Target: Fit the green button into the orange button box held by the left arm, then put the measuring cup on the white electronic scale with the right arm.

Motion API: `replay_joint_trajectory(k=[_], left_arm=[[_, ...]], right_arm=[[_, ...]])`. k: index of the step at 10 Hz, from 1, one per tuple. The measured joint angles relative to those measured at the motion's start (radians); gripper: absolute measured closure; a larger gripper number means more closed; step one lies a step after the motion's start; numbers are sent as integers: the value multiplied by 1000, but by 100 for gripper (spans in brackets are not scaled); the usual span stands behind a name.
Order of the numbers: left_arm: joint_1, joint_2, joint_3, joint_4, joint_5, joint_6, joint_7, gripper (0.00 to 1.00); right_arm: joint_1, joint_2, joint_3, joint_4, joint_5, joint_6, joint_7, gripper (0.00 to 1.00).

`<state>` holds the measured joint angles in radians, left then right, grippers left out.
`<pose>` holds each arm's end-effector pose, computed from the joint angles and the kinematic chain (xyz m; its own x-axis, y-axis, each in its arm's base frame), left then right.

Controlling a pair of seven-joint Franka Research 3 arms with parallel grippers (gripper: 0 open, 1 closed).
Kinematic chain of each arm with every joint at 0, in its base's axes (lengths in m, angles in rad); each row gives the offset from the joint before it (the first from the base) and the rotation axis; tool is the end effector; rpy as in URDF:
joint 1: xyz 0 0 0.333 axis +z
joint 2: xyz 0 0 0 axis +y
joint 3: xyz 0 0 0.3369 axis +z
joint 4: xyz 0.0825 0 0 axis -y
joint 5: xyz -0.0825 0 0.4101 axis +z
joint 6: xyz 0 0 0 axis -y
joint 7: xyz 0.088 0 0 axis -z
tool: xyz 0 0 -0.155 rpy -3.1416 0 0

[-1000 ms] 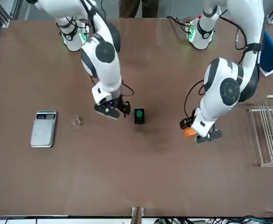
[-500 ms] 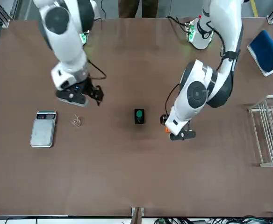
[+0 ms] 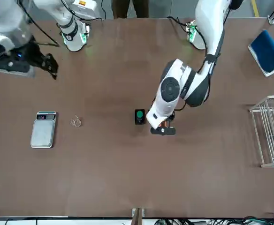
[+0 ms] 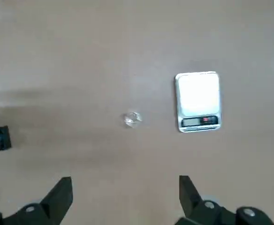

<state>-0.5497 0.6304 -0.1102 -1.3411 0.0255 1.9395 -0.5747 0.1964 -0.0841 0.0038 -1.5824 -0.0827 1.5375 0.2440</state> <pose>0.6097 -0.4506 0.3169 0.9961 -0.0749 -0.0464 -0.0741 -0.9971 0.0192 0.5425 0.0969 0.6367 0.9972 -0.0460 0.0581 -0.0501 -0.9962 0.0708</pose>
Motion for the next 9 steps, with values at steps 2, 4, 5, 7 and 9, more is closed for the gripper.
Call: replay_joint_trajectory(k=[2, 4, 5, 7, 9], left_arm=[[-39, 32, 6, 2, 2, 46, -40, 14], [-74, 54, 12, 4, 3, 58, -94, 14], [-87, 62, 12, 4, 3, 58, -116, 14], [-110, 73, 12, 4, 3, 58, -157, 14], [-124, 77, 12, 4, 3, 58, -179, 14]], right_arm=[[-65, -17, -58, 7, 6, -19, -148, 0], [-113, -16, -61, 37, 8, -21, -195, 0], [-117, -11, -61, 47, 9, -22, -198, 0], [-123, 13, -61, 53, 25, -20, -198, 0], [-135, 48, -62, 53, 64, -11, -198, 0]])
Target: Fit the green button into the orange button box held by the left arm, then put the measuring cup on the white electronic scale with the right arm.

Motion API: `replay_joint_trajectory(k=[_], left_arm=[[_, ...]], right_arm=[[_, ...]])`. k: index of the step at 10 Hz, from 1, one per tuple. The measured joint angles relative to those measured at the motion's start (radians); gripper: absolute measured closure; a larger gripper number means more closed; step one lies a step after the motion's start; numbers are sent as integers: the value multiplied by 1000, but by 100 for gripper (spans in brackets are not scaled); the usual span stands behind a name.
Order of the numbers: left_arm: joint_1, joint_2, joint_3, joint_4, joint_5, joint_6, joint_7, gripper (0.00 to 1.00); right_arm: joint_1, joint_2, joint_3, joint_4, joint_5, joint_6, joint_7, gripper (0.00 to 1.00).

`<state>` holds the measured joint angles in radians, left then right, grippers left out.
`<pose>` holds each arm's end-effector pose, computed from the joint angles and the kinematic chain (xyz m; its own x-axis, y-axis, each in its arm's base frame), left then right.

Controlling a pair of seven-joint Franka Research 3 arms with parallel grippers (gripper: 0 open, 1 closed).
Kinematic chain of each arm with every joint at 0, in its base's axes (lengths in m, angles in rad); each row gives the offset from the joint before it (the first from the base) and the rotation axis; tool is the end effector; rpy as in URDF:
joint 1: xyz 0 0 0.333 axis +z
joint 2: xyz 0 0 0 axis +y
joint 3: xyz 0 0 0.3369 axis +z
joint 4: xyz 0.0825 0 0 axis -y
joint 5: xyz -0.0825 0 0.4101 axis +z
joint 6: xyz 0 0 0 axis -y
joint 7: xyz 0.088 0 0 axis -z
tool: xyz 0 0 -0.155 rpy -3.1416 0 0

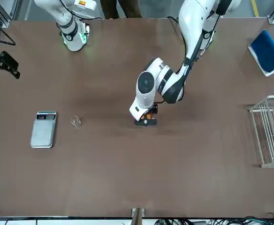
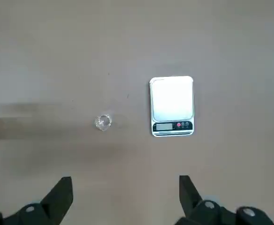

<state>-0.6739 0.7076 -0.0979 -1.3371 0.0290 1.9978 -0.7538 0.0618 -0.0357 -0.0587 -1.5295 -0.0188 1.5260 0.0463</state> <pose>0.5597 -0.5216 0.2645 0.9983 -0.0085 -0.0578 -0.0087 -1.0000 -0.0025 0.5659 -0.0018 0.6343 0.9985 -0.0441 0.0329 -0.0446 -0.9989 0.0152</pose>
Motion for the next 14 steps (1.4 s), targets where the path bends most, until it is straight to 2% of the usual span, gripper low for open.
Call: replay_joint_trajectory(k=[2, 4, 6, 11, 14], left_arm=[[-14, 2, 0, -2, 0, 11, -4, 14], [-31, 8, 0, -18, 3, 54, -34, 14], [-32, 10, 2, -58, 21, 111, -41, 14], [-35, 12, 2, -92, 39, 153, -80, 14], [-53, 16, 2, -116, 39, 175, -96, 14]], right_arm=[[-7, 36, -1, -7, 16, 31, 0, 0], [-7, 53, 2, -64, 21, 102, 26, 0], [-2, 58, 20, -153, 24, 191, 65, 0], [19, 90, 101, -459, 27, 577, 208, 0], [27, 179, 122, -529, 27, 720, 263, 0]])
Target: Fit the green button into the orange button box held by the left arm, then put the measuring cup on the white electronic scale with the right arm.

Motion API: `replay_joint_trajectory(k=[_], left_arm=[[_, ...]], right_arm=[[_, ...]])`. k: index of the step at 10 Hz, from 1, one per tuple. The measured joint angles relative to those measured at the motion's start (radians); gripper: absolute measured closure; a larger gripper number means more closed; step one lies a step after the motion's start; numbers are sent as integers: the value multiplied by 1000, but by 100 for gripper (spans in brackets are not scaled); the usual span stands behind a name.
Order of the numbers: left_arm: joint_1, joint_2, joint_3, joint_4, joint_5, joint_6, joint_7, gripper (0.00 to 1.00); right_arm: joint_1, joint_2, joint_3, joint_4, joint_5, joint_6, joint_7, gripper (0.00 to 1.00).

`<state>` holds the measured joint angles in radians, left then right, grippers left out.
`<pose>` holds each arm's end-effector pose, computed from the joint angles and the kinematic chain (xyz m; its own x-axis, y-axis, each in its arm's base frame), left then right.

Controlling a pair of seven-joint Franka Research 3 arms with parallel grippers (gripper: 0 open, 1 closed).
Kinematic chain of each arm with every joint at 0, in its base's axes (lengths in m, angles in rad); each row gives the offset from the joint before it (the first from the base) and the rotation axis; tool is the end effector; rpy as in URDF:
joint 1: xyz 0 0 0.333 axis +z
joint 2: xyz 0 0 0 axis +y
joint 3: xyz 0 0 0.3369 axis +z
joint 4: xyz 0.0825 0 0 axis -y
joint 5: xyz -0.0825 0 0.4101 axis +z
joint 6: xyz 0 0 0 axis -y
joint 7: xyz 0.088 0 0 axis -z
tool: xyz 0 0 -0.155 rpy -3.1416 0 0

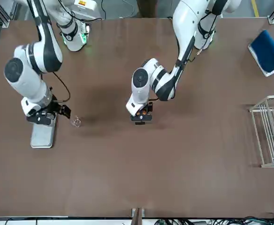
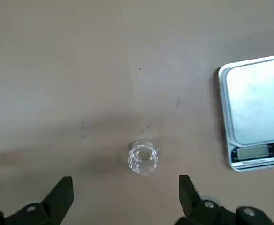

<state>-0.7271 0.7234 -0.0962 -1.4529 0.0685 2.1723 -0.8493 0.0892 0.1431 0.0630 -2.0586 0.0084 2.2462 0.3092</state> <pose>0.5259 -0.5442 0.2118 0.9999 0.0111 -0.0056 0.0112 -0.9999 0.0045 0.5973 0.0918 0.3286 0.9860 -0.1626 0.0378 -0.1616 -0.9864 -0.0286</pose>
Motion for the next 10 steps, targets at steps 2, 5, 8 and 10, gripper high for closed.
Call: replay_joint_trajectory(k=[2, 5, 8, 10], left_arm=[[-4, 7, 0, -6, 2, 8, -2, 14], [-4, 15, 0, -12, 3, 35, -2, 14], [-4, 20, 1, -14, 3, 46, -2, 14], [-4, 20, 1, -16, 3, 46, -2, 14]], right_arm=[[2, 77, 2, -8, 0, 78, 31, 3], [20, 159, 6, -58, 0, 219, 77, 5], [36, 178, 6, -74, 0, 226, 114, 19], [38, 179, 6, -90, 0, 226, 123, 28]])
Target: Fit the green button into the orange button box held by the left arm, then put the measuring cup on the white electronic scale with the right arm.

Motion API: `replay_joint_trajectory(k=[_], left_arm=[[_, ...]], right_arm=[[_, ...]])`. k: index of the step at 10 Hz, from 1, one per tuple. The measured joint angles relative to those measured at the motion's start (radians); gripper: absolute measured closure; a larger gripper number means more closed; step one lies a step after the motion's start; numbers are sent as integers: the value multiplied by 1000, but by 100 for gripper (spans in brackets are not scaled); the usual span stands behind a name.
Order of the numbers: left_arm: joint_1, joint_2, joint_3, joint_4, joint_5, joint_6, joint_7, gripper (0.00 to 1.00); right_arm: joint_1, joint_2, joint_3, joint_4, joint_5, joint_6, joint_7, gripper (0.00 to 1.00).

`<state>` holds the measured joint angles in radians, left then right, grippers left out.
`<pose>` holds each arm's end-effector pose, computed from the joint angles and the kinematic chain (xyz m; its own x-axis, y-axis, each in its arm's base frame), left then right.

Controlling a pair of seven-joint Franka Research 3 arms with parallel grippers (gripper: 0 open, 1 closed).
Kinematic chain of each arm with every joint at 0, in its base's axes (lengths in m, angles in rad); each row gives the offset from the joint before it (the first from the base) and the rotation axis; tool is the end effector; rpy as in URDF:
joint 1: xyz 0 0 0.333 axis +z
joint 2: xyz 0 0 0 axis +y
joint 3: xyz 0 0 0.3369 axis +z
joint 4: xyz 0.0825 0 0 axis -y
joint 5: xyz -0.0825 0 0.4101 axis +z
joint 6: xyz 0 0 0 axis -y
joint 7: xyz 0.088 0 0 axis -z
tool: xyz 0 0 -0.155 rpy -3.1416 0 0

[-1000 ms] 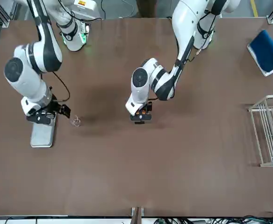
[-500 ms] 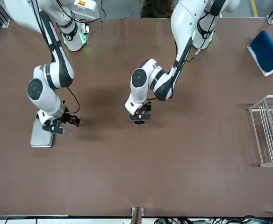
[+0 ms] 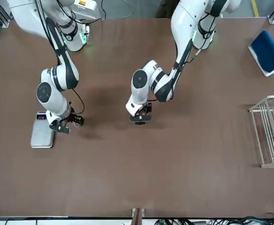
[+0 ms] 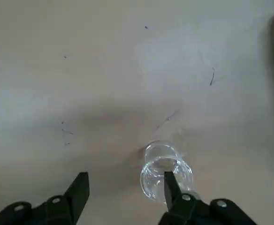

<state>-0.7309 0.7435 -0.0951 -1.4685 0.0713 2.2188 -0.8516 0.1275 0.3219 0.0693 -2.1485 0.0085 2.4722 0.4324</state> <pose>0.5235 -0.5458 0.1934 1.0000 0.0081 0.0017 0.0081 -0.9999 0.0126 0.5812 0.1169 0.2023 0.9699 -0.2432 -0.0093 -0.2434 -0.9696 -0.0257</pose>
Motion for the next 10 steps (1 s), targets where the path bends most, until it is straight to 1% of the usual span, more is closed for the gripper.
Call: replay_joint_trajectory(k=[1, 5, 10], left_arm=[[0, 1, 0, -2, 0, 0, 0, 14], [0, 12, 0, -4, 13, 7, -18, 14], [0, 21, 0, -4, 20, 34, -19, 14]], right_arm=[[0, 0, 0, -7, 0, 0, 1, 31], [0, 3, 0, -20, 0, 0, 5, 37], [0, 32, 0, -22, 0, 33, 7, 41]])
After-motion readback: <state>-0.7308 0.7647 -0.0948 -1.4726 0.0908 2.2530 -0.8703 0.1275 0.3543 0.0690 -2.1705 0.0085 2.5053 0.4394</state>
